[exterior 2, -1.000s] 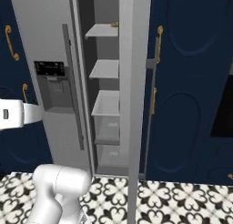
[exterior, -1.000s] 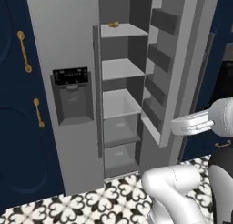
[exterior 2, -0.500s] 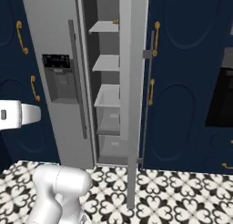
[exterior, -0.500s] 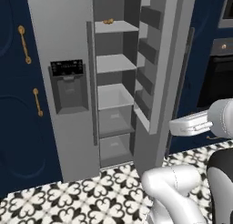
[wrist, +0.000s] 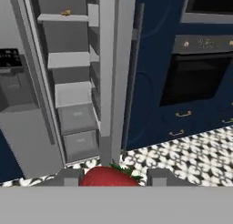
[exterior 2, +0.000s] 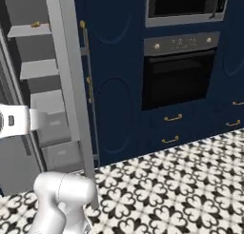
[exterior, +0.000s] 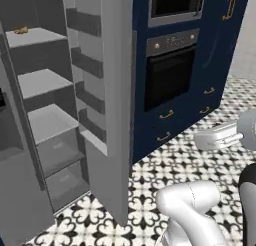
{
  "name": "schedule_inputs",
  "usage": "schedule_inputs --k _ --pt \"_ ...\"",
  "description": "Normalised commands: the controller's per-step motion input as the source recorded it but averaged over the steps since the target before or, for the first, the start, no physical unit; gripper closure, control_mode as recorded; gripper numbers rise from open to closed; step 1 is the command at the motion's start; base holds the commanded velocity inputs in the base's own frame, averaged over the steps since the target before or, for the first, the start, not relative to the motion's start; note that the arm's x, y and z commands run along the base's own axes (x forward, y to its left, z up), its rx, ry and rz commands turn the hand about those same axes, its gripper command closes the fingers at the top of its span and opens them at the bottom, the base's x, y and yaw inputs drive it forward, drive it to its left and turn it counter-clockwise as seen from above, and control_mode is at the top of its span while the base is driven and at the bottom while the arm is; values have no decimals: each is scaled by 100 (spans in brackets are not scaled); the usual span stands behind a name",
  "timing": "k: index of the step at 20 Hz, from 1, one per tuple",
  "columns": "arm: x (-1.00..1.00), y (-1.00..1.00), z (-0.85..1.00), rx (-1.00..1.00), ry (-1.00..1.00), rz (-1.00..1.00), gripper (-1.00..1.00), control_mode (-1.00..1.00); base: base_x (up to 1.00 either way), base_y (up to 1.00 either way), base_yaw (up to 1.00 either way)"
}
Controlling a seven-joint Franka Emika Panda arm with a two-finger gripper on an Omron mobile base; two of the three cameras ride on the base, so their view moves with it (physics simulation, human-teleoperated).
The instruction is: Take the strawberry from the fridge and place it on top of the pancake, located on the dining counter.
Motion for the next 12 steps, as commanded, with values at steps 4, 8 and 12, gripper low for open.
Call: schedule_inputs --k 4,8,12 --pt "0 0 0 0 0 0 100 100 0 -31 -79" --pt "0 0 0 0 0 0 100 100 0 -38 -82" --pt "0 0 0 0 0 0 100 100 0 -43 -80"
